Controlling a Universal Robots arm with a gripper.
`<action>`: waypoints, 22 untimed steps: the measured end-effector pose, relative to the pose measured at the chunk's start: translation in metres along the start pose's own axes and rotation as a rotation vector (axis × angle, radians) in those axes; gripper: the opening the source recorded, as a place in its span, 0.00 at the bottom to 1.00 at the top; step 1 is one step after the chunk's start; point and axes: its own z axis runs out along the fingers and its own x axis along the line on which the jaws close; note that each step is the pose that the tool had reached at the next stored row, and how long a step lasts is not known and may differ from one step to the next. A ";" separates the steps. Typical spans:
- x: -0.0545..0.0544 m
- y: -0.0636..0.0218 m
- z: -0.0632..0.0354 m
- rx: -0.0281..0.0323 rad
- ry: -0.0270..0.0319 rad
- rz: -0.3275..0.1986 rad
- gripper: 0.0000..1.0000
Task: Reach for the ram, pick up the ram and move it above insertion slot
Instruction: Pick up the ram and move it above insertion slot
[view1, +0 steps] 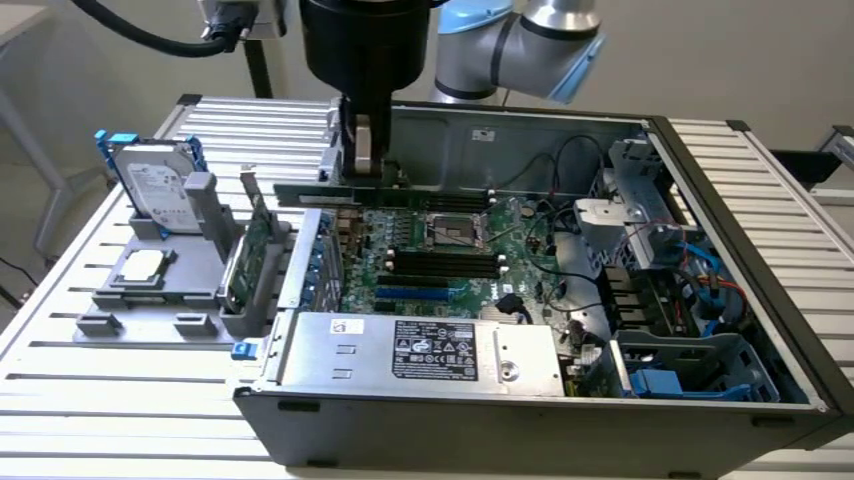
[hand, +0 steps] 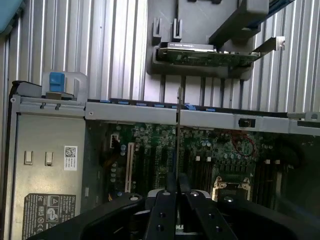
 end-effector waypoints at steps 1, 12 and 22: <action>0.000 -0.0046 0.0005 0.0000 0.0000 0.000 0.13; -0.007 -0.0539 0.0086 -0.0002 0.0000 0.000 0.13; -0.046 -0.0705 0.0133 -0.0002 0.0016 0.000 0.13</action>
